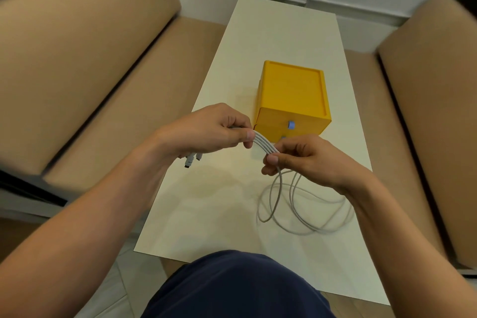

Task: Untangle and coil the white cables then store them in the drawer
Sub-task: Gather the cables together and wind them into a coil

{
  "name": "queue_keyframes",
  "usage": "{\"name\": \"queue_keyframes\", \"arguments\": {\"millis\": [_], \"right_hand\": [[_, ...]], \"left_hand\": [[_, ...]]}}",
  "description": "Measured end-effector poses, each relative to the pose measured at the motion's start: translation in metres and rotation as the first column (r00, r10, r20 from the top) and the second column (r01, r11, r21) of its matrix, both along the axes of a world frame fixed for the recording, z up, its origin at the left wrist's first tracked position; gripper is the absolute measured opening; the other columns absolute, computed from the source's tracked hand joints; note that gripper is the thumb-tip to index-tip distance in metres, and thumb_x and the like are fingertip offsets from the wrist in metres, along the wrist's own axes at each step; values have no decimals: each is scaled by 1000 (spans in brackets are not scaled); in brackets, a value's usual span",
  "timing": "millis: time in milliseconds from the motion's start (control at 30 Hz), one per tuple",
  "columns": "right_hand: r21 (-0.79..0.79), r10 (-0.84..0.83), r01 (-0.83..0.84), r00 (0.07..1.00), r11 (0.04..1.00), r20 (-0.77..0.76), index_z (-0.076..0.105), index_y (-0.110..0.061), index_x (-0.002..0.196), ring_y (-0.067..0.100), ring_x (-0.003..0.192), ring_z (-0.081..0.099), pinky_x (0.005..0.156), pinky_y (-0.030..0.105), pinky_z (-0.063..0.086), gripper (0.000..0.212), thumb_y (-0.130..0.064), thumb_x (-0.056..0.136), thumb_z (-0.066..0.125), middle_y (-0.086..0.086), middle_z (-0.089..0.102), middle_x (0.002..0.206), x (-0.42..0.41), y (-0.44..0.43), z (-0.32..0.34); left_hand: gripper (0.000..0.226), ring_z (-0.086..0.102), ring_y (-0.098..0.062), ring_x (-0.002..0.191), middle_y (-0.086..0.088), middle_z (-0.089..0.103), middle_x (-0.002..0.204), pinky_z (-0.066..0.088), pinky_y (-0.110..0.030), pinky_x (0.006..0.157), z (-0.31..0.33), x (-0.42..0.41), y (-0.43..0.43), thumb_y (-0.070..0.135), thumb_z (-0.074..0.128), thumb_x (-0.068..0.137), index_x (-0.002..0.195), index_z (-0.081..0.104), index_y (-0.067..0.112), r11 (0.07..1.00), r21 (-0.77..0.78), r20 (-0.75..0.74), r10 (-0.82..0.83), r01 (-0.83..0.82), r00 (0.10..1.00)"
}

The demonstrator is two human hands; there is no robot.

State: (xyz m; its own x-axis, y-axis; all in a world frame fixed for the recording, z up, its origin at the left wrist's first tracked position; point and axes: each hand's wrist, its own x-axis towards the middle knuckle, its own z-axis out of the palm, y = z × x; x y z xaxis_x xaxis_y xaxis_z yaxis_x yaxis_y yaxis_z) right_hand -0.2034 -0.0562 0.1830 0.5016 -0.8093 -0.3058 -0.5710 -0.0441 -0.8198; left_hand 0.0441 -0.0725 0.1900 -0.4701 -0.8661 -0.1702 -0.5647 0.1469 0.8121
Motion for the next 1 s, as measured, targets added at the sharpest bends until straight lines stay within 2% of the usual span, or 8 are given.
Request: {"name": "queue_keyframes", "arguments": {"millis": [67,167,233,333,433,600,767,1000], "right_hand": [[-14,-10,10,1000,1000,-22,73,-11,99,10,81,73,83,30,57,19,-25,103,61,-1,78,84,2,0,0],[-147,-43,26,992,989,-117,72,-23,94,6,58,52,63,31,44,21,-34,104,57,-4,63,68,3,0,3],[-190,-76,46,985,981,-155,71,-26,94,10,58,44,63,33,36,24,-39,105,53,1,55,71,2,-1,3],[-178,-110,81,981,981,-157,71,-29,95,22,67,50,68,36,38,28,-46,104,52,10,59,77,-3,-9,-3],[-227,-93,44,973,973,-211,69,-25,86,10,58,43,64,38,36,31,-46,103,54,-2,51,65,-7,-17,-10],[-172,-29,12,995,985,-97,65,-21,83,22,77,55,74,39,42,39,-47,106,47,12,61,84,-14,-17,-9],[-311,-114,46,973,949,-202,65,-23,82,12,61,45,62,36,36,35,-42,106,50,7,57,70,-6,-30,-24],[-305,-10,-51,981,951,-194,75,-26,94,8,55,42,56,32,33,33,-49,102,53,5,56,68,-9,-33,-9]], "left_hand": [[25,35,-5,49,16,47,51,31,-27,53,-1,-1,-1,31,60,103,83,73,24,999,-20,15,27,-27,1000],[25,38,-5,49,17,49,52,33,-27,53,-5,-2,-3,34,60,102,84,74,26,996,-70,59,66,-62,996],[25,38,-5,48,14,49,53,33,-25,51,-5,-2,-4,35,59,103,85,75,26,996,-67,63,67,-63,996],[25,39,-6,50,13,49,55,33,-21,50,-8,-4,-4,35,59,103,90,76,23,1000,-14,46,16,-15,999],[22,40,-14,58,11,49,57,33,-31,58,-16,-8,-3,37,59,103,98,75,23,999,43,-19,-3,4,1000],[23,37,-5,47,15,47,50,31,-25,52,-23,-6,-10,37,62,101,83,74,27,997,-66,69,45,-41,997],[26,36,-5,47,14,46,51,31,-17,47,-21,-18,-10,33,63,100,81,75,21,999,-43,3,23,-23,1000],[18,39,-6,47,13,49,52,32,-27,50,-24,-7,-15,38,61,101,92,73,28,993,-98,61,74,-68,995]]}}
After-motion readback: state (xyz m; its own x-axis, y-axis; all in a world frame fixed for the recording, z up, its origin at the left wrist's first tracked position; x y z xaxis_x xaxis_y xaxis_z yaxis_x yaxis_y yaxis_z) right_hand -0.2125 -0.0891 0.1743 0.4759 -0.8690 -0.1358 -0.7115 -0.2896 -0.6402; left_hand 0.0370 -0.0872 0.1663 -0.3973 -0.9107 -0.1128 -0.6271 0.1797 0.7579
